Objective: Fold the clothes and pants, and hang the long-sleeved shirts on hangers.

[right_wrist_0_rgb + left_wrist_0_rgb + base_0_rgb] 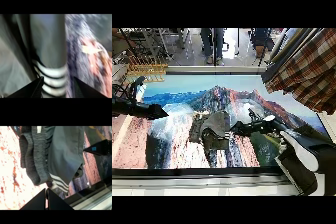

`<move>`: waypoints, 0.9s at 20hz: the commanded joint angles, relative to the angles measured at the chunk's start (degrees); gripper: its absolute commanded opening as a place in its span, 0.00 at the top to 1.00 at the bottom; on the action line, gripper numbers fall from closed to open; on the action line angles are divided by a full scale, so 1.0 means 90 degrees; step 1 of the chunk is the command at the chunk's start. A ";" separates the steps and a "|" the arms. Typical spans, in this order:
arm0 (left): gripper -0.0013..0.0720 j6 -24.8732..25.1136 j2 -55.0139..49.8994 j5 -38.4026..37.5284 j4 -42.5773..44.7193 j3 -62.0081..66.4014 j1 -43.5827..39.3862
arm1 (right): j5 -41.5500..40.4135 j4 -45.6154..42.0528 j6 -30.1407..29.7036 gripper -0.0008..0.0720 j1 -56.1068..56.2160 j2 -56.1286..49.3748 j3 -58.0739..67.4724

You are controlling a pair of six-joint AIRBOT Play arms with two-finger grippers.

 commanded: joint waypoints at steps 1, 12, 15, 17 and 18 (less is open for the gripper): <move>0.97 0.0063 0.0005 -0.0221 0.0002 -0.0002 -0.0005 | 0.0017 -0.0087 0.0675 0.48 0.0335 -0.0563 0.0741; 0.97 0.0304 0.0546 -0.0935 -0.0019 0.0000 0.0002 | 0.1185 -0.3483 0.2885 0.97 0.0903 0.0102 0.3101; 0.97 0.0301 0.0763 -0.0937 -0.0019 -0.0002 0.0002 | 0.1382 -0.3553 0.3184 0.98 0.0325 0.0981 0.3776; 0.97 0.0304 0.0865 -0.0937 -0.0017 -0.0002 0.0002 | 0.1724 -0.3546 0.3376 0.98 -0.0304 0.1462 0.4095; 0.97 0.0306 0.0901 -0.0940 -0.0017 0.0000 0.0002 | 0.2018 -0.3546 0.3432 0.98 -0.0685 0.1681 0.4194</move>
